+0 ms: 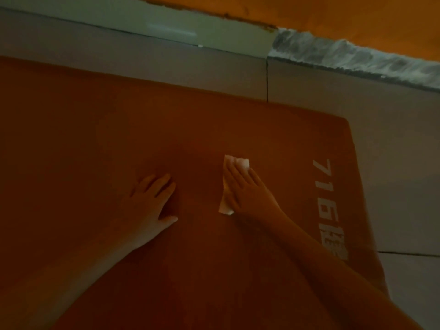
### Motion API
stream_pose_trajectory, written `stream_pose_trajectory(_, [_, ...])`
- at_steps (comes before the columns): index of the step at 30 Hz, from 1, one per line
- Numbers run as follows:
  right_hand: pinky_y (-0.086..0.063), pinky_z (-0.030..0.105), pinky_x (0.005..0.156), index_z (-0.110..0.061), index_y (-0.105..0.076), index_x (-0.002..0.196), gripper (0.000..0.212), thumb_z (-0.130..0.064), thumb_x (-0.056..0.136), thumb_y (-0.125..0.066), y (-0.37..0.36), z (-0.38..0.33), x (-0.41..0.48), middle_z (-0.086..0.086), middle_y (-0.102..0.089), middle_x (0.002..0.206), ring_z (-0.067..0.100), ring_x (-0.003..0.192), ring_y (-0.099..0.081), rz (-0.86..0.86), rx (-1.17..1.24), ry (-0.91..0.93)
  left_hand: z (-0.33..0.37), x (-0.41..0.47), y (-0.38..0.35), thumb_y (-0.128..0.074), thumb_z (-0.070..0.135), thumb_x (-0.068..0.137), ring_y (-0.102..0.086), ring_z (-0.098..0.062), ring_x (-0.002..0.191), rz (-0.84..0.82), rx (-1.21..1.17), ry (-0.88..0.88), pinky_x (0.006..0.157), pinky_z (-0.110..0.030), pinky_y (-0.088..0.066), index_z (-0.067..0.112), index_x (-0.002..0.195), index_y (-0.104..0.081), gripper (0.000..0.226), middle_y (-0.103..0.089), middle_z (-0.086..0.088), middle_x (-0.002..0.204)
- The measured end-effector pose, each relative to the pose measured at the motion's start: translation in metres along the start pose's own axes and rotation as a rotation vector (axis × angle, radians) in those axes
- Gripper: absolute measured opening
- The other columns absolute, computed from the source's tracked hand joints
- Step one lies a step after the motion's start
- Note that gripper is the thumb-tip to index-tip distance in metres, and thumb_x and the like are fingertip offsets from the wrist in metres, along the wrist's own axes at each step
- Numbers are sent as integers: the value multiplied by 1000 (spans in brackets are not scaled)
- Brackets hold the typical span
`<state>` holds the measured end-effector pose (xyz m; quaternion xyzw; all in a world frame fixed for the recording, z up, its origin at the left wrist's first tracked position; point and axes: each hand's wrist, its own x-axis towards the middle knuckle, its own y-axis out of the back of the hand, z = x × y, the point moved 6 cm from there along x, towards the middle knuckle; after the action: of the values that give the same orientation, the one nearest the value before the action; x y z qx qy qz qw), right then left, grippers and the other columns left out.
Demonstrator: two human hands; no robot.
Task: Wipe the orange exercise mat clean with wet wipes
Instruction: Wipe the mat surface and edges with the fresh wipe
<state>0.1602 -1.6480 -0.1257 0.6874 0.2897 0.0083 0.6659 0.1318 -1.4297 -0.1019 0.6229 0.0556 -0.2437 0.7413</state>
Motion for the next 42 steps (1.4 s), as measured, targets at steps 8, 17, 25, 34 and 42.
stream_pose_trajectory(8, [-3,46,120,-3,8,150,64,-33,104,-24,54,59,80,17,15,158,30,146,12,32,34,-338,21,7,-1,-62,42,88,4,-24,148,-43,82,-99,116,-50,-9,32,152,-9,84,20,12,151])
stream_pose_trajectory(17, [-18,58,115,-8,-4,152,83,-31,93,-58,70,100,97,19,4,158,39,145,1,46,-271,-244,25,3,-1,-50,60,89,24,-21,144,-182,68,-36,118,-49,0,36,152,4,86,39,13,141])
stream_pose_trajectory(25, [-18,49,118,-7,-10,153,71,-19,96,-49,63,93,105,15,-2,160,34,146,-6,146,43,-506,24,4,-2,-49,59,90,26,-22,143,-212,93,-20,118,-49,5,34,152,7,87,40,10,142])
stream_pose_trajectory(34, [-12,49,119,-2,-10,152,65,-40,101,-19,43,145,56,18,-3,160,32,147,-3,285,308,-590,22,3,-4,-50,58,89,29,-20,140,-213,90,-21,118,-49,5,33,152,6,88,40,9,141])
stream_pose_trajectory(42, [8,33,115,-19,8,148,64,-53,95,-3,13,50,4,-1,16,153,15,143,16,72,38,119,25,3,-1,-49,60,89,22,-24,145,-213,143,-26,120,-50,1,31,152,9,90,32,5,153])
